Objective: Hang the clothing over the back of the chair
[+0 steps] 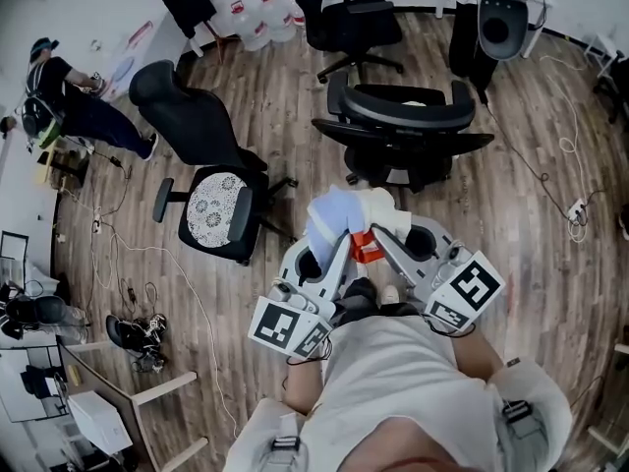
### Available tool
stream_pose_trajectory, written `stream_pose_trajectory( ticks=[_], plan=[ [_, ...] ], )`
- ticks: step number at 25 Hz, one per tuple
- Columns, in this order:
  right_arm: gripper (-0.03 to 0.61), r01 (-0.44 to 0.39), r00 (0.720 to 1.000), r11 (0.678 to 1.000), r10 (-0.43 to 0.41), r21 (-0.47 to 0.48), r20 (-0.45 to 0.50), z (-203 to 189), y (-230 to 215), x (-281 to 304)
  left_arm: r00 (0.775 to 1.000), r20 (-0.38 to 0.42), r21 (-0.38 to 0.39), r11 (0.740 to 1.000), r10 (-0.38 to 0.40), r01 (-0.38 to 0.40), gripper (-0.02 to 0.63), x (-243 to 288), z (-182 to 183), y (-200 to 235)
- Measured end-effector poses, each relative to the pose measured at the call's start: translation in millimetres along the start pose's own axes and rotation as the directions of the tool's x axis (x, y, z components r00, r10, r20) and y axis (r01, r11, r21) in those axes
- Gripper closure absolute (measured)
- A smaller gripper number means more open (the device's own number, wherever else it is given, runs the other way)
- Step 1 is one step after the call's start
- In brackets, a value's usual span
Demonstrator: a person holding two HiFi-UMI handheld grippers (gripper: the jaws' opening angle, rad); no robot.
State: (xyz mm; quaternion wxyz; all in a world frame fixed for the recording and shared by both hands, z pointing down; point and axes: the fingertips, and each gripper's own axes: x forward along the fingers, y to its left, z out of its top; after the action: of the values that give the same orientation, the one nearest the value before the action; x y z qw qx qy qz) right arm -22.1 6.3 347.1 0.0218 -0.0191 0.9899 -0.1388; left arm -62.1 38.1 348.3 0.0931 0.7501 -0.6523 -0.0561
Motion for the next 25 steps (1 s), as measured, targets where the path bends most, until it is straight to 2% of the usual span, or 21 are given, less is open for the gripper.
stream_pose_trajectory(
  ticks=[18,25],
  plan=[
    [0.532,0.083,0.996,0.997,-0.083,-0.006,-0.04,-6.8,-43.4,108.9,0.998,-0.013,-0.04,0.998,-0.055,0.055,0.526,33.2,8.9,115.0],
    [0.532,0.133,0.989,0.991,-0.133,-0.003,-0.058,-5.8,-54.7,136.2,0.995,-0.024,-0.057,0.994,-0.092,0.091,0.526,43.6,13.8,144.2]
  ],
)
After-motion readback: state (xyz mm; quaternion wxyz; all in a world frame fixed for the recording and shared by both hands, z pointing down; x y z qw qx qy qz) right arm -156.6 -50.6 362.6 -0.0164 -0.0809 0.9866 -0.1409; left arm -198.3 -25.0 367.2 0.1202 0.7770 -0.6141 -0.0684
